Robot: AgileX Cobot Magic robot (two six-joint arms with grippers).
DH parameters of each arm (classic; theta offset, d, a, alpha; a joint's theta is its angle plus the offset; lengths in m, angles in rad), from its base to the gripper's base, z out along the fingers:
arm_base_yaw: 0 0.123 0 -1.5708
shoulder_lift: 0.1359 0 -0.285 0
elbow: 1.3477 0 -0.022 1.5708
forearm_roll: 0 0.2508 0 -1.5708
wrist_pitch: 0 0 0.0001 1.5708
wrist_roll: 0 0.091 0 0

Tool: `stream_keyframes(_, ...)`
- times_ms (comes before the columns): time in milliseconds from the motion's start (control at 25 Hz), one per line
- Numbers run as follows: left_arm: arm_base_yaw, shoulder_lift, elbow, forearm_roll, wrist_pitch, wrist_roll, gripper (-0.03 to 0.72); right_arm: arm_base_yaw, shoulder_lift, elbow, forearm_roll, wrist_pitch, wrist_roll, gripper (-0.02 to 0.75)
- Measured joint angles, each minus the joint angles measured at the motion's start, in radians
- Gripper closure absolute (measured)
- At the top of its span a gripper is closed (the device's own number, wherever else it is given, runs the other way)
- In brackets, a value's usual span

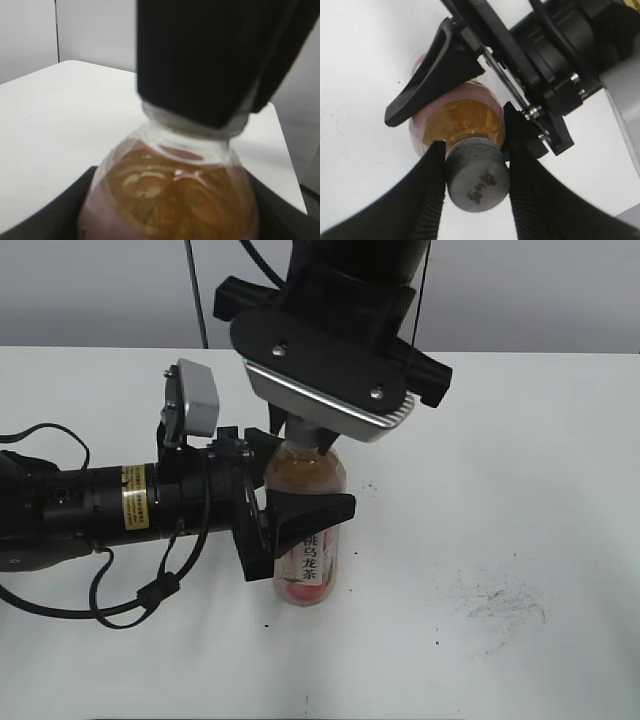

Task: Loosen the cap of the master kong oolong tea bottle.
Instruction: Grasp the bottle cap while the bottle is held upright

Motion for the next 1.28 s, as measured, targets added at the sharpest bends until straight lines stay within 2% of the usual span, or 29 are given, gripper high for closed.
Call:
stream_keyframes(160,0.0,0.0,0.0,0.0,0.0,0.0,0.24,0.0,0.0,-0.001,-0.005,0.0,-0.137,0.456)
stream_keyframes(320,0.0,0.0,0.0,0.0,0.0,0.0,0.24,0.0,0.0,-0.001,-0.005,0.0,-0.071,0.449)
stream_keyframes(360,0.0,0.0,0.0,0.001,0.0,-0.001,0.24,0.0,0.0,-0.001,-0.002,-0.001,-0.001,0.426)
stream_keyframes(480,0.0,0.0,0.0,0.005,-0.002,-0.001,0.24,0.0,0.001,-0.001,-0.002,-0.011,0.279,0.245)
stream_keyframes(560,0.0,0.0,0.0,0.005,-0.003,-0.001,0.24,0.0,0.001,-0.001,-0.003,-0.011,0.492,0.176)
stream_keyframes(760,0.0,0.0,0.0,0.006,-0.003,-0.001,0.24,0.0,0.001,-0.001,-0.007,-0.011,1.125,0.181)
stream_keyframes(1000,0.0,0.0,0.0,0.006,-0.003,-0.001,0.24,0.0,0.001,-0.001,-0.007,-0.011,1.759,0.182)
stream_keyframes(1160,0.0,0.0,0.0,0.006,-0.003,-0.001,0.24,0.0,0.001,-0.001,-0.006,-0.011,2.031,0.194)
stream_keyframes(1280,0.0,0.0,0.0,0.006,-0.003,-0.001,0.24,0.0,-0.003,-0.001,-0.003,-0.011,2.115,0.249)
